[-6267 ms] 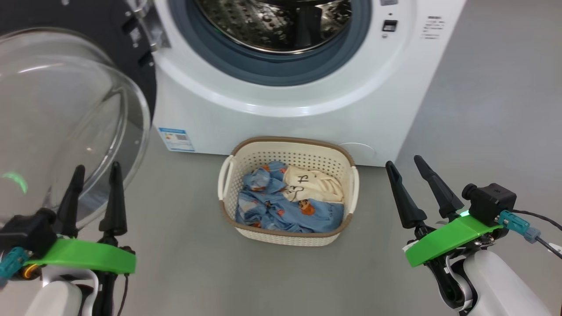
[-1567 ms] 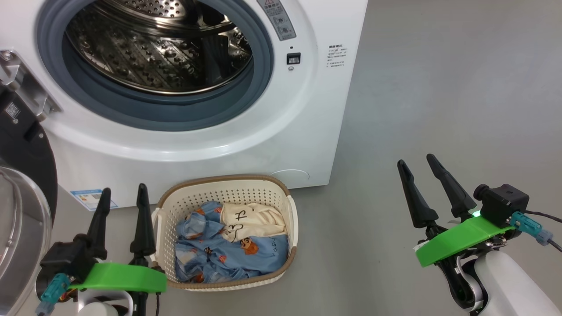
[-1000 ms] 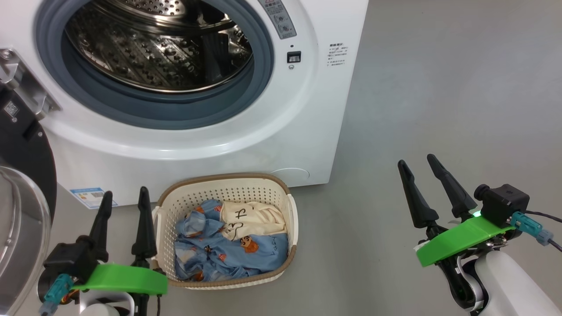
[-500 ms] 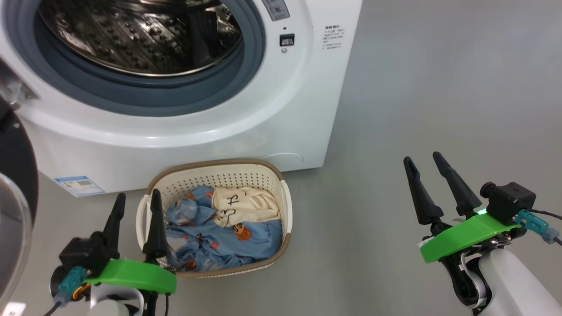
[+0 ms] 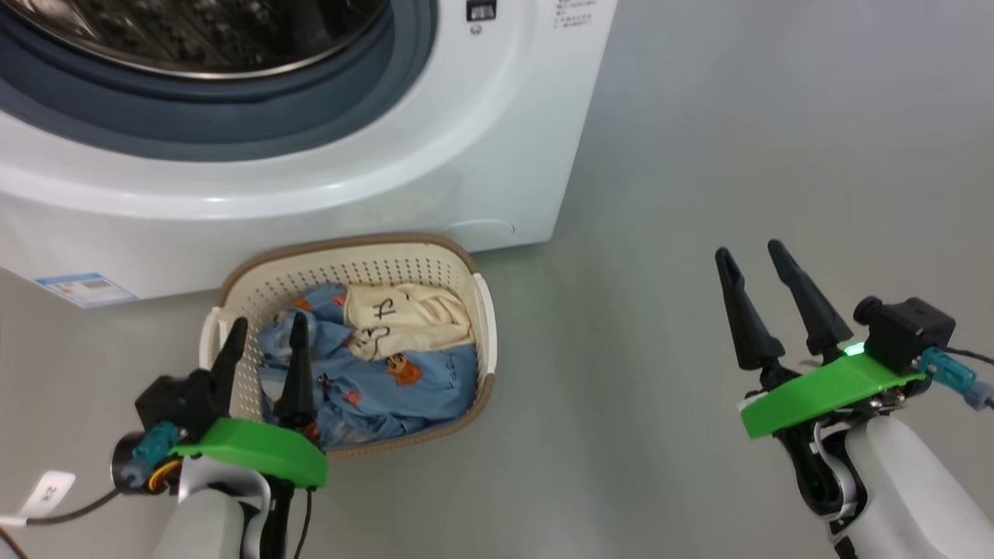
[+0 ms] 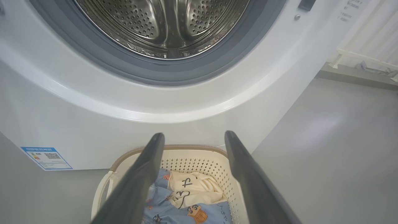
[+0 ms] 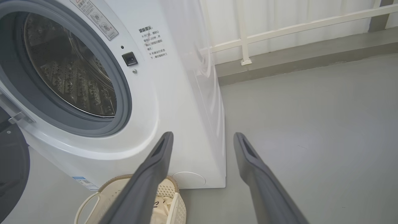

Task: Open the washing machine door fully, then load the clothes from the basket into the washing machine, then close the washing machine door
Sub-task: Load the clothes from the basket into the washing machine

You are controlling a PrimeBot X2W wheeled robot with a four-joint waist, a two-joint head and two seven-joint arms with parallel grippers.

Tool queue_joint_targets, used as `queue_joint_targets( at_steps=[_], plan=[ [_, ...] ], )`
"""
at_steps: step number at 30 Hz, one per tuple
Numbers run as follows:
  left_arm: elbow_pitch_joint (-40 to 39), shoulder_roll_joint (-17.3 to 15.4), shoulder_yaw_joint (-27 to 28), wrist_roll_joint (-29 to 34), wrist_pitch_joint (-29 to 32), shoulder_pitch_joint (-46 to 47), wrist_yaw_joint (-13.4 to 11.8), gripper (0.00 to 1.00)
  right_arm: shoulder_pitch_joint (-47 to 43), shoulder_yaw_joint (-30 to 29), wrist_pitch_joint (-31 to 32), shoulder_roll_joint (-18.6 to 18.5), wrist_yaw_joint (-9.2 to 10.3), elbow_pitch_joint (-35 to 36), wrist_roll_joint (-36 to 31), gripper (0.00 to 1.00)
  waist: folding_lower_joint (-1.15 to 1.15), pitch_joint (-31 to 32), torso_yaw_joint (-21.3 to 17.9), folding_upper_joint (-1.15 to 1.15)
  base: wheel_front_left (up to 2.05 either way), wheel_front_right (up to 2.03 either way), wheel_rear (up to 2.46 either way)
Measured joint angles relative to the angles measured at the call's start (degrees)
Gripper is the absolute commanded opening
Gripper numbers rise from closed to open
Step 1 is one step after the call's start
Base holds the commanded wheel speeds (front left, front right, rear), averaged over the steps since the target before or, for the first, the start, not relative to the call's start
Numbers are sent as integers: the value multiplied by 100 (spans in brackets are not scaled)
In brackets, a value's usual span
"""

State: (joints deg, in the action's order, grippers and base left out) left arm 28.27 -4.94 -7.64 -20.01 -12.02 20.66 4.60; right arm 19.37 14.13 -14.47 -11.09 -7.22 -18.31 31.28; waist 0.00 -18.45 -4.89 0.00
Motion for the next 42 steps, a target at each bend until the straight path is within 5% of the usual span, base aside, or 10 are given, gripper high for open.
queue_joint_targets(
  at_steps=[13, 27, 42],
  plan=[
    [1129, -102, -227, -110, 27, 879, 183, 100, 283, -148, 0, 51, 0, 86, -15, 100, 0, -753, -128, 0, 0, 0, 0],
    [2562, -141, -1058, -268, 357, 2232, 283, 100, 715, -183, 0, 155, 0, 209, -68, 100, 0, -1684, -263, 0, 0, 0, 0],
    [3665, -328, -1767, -1113, 793, 3327, 292, 100, 1004, -178, -7, 232, 0, 381, -120, 100, 0, -2543, -539, 0, 0, 0, 0]
  ],
)
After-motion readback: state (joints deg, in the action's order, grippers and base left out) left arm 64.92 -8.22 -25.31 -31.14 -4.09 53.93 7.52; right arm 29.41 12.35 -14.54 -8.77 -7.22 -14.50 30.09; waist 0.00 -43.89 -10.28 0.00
